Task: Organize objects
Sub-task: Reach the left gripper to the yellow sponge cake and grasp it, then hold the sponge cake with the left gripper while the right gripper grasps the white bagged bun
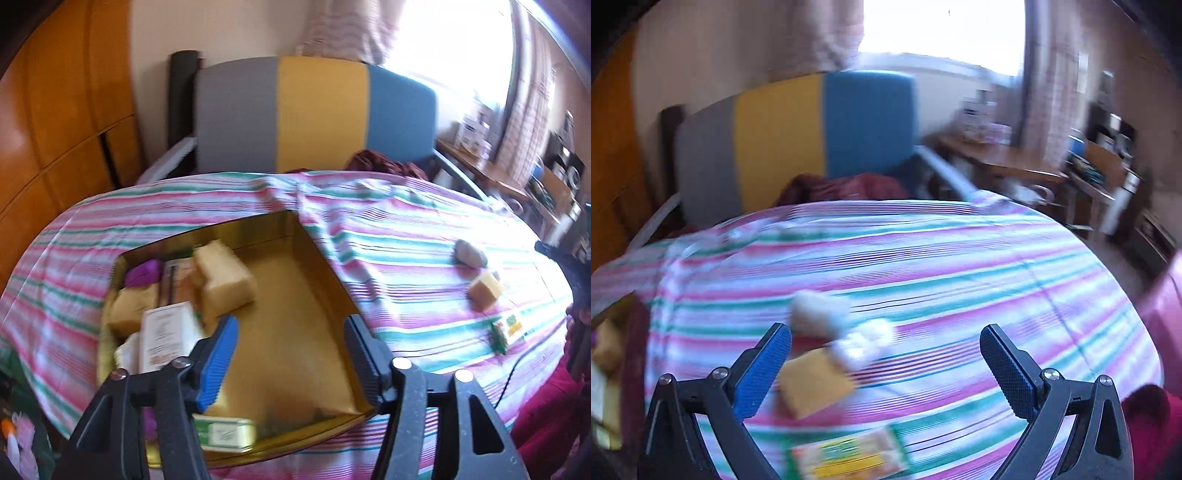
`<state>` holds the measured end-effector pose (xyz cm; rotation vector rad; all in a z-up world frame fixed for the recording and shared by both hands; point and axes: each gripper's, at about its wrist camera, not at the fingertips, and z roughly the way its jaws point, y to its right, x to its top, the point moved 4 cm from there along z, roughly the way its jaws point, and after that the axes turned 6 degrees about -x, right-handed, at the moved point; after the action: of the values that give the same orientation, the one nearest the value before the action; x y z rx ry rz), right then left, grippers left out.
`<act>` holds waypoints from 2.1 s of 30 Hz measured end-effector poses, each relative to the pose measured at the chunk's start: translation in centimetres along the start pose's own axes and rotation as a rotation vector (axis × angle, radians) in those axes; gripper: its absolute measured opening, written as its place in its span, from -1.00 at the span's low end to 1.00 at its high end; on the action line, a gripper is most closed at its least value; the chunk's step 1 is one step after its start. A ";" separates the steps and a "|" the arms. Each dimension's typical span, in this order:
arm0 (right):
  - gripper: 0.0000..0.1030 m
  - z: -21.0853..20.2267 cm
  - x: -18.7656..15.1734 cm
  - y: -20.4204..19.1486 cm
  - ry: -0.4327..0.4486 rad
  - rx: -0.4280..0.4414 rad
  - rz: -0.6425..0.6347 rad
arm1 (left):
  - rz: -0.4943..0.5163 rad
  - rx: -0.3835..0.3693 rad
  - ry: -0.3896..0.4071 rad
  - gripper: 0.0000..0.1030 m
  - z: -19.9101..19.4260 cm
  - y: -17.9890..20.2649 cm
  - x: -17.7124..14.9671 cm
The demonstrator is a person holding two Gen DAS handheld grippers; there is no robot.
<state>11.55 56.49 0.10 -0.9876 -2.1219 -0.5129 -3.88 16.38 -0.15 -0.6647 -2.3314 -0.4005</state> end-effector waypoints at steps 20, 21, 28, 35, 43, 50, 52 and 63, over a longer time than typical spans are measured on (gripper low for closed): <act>1.00 2.7 -1.6 5.9 -0.185 0.101 0.368 | 0.331 -0.292 -0.181 -0.07 9.1 18.2 1.1; 1.00 2.8 -1.6 5.7 -0.190 0.107 0.367 | 0.345 -0.306 -0.189 -0.06 9.6 19.0 1.0; 1.00 3.1 -1.8 5.9 -0.213 0.140 0.389 | 0.470 -0.395 -0.241 0.29 12.4 24.7 0.9; 1.00 3.8 -2.0 5.8 -0.244 0.167 0.401 | 0.597 -0.420 -0.246 0.57 15.1 29.3 1.2; 1.00 4.5 -2.3 5.8 -0.279 0.186 0.420 | 0.652 -0.353 -0.294 0.39 20.1 31.0 1.4; 1.00 4.7 -2.4 5.5 -0.284 0.174 0.390 | 0.525 -0.420 -0.263 0.02 18.8 28.5 0.8; 1.00 4.8 -2.4 5.6 -0.288 0.170 0.390 | 0.474 -0.402 -0.251 0.02 18.0 26.5 0.4; 1.00 5.3 -2.7 4.5 -0.312 0.183 0.341 | 0.356 -0.305 -0.101 0.03 14.3 19.6 -3.1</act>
<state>13.87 61.23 -5.20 -1.3554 -2.1537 0.0060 1.60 37.74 -10.66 -1.2489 -2.2016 -0.5716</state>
